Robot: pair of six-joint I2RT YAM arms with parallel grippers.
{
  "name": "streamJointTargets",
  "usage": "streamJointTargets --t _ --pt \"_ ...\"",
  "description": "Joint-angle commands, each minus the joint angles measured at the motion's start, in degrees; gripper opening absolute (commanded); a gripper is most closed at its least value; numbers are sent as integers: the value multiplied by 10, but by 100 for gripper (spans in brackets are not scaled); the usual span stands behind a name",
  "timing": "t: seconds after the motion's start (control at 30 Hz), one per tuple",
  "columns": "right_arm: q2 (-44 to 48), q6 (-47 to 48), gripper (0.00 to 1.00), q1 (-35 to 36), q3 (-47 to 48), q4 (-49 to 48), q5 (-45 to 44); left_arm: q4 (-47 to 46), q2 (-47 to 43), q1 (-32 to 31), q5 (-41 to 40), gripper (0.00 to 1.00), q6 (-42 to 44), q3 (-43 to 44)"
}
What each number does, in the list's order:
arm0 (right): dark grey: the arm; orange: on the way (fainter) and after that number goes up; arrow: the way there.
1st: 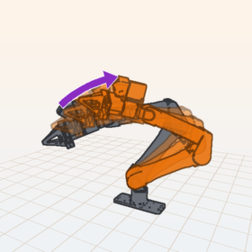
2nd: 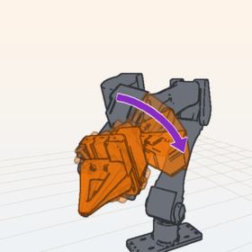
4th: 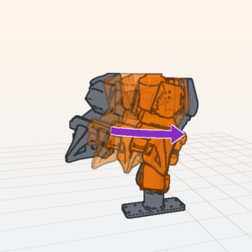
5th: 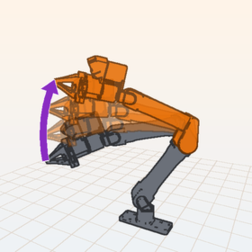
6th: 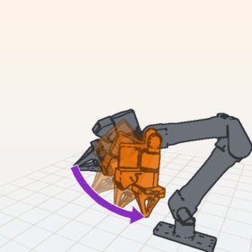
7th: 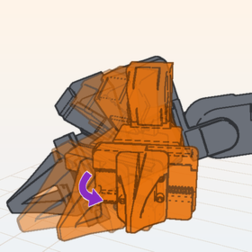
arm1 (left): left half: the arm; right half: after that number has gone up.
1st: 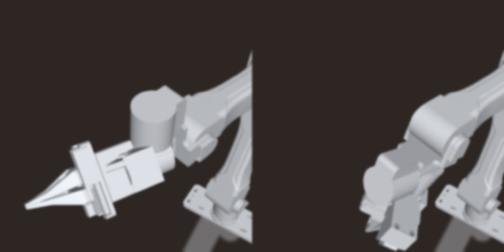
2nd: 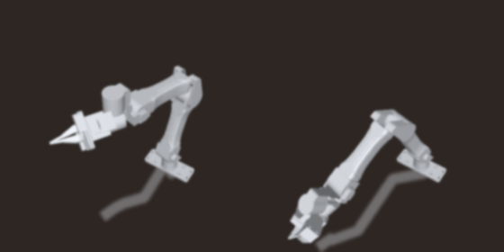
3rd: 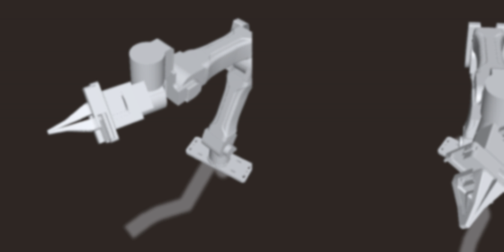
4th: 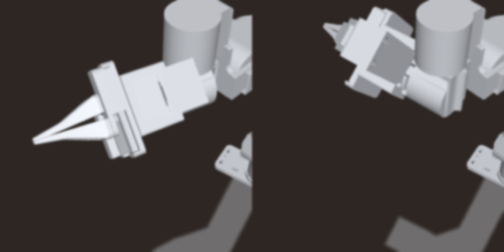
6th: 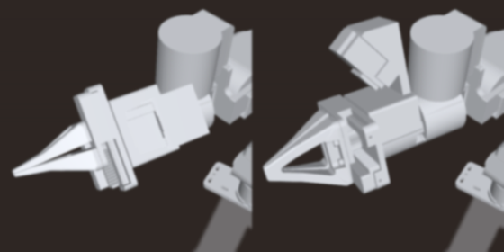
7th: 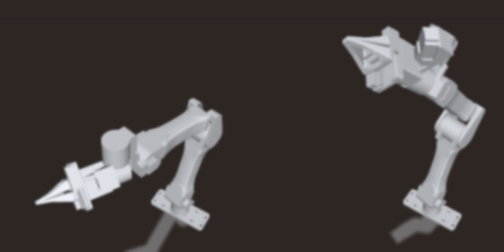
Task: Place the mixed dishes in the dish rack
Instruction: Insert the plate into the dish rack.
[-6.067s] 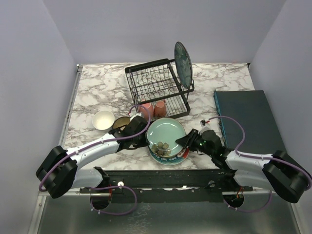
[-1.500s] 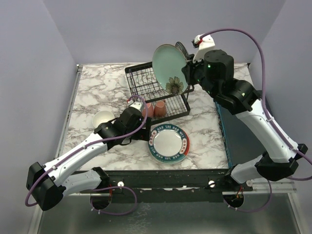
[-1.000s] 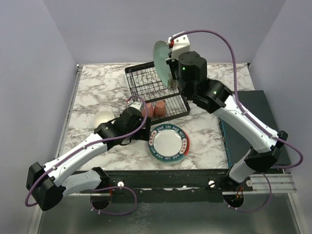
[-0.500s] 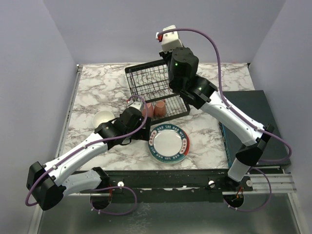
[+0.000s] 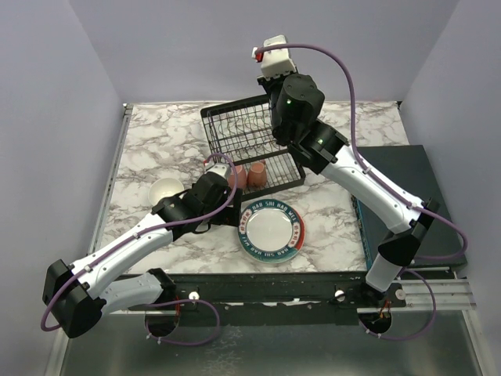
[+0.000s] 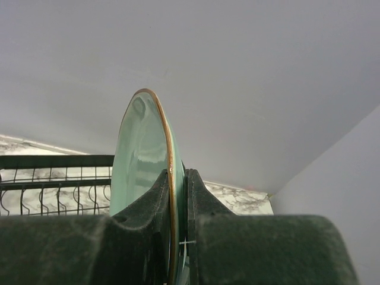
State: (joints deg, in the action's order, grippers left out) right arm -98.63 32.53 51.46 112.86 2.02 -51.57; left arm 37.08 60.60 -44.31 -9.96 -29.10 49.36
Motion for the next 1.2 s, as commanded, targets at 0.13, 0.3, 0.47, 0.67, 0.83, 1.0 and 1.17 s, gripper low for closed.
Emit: streamJointTargets --t 0.13,0.3,0.47,0.67,0.83,1.0,1.17 --pt "3 -48 0 -25 17 20 70 12 0 2 -18 99 2 -3" --pt "0 -70 0 -42 11 43 97 12 0 3 -18 99 3 -3" --pt "-5 -86 0 -55 6 58 121 13 0 3 -19 99 3 -3" --pt "-12 -98 0 -71 1 70 148 13 -1 3 -20 99 3 -3" --pt "-21 -101 0 -77 0 76 158 14 0 3 -22 99 4 -3" --pt "-23 -112 0 -81 -5 82 167 14 0 3 -23 99 4 -3" --pt "-24 -115 0 -84 -14 82 170 14 3 3 -23 99 4 -3"
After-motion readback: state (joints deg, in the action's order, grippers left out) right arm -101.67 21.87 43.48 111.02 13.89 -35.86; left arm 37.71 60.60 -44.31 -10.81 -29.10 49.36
